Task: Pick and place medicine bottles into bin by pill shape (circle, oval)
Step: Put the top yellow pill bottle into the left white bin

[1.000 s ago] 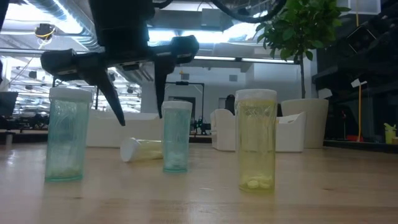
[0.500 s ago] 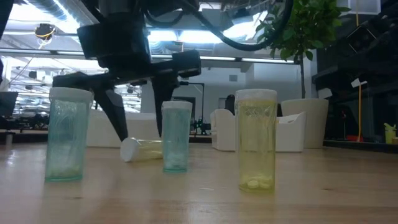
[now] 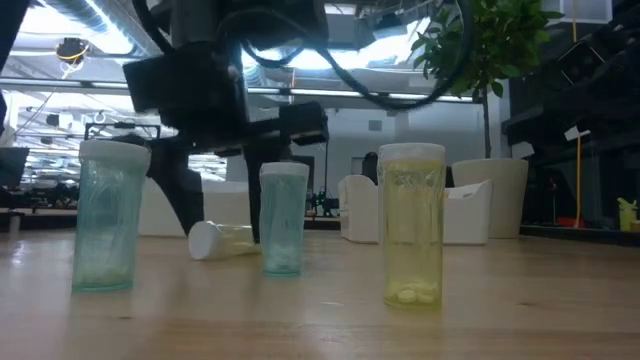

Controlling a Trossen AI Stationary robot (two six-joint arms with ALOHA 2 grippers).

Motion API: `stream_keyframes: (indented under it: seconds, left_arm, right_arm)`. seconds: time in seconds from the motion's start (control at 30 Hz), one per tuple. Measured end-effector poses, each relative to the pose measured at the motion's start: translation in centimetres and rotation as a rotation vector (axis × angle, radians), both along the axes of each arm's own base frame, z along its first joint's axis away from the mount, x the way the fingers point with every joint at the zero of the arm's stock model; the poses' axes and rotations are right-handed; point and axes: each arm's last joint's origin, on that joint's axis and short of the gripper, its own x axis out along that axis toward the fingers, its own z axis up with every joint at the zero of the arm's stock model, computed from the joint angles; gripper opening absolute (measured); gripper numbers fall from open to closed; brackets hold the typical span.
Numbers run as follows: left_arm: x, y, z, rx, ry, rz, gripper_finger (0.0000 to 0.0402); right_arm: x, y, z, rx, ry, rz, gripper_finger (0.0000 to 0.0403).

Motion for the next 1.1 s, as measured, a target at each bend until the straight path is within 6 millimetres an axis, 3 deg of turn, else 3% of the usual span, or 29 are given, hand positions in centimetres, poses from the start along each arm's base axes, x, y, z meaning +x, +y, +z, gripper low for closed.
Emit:
stream_keyframes:
  seconds: [0.23, 0.5, 0.73, 1.1]
  left_arm:
    - [0.1, 0.0, -0.6, -0.011, 0.024, 0.059, 0.0218]
    - [0.1, 1.0, -0.7, -0.112, 0.09, 0.407, 0.0218]
    - [-0.2, 0.9, -0.9, -0.166, 0.141, 0.45, 0.0207]
    - [0.2, 2.3, -0.9, -0.264, 0.18, 0.991, 0.0188]
  right_arm:
    - [0.0, 0.0, 0.0, 0.0, 0.001, 0.0, 0.0279]
    - [0.0, 0.0, 0.0, 0.0, 0.001, 0.0, 0.0279]
    - [0.0, 0.0, 0.0, 0.0, 0.001, 0.0, 0.0279]
    - [0.0, 0.0, 0.0, 0.0, 0.001, 0.0, 0.0279]
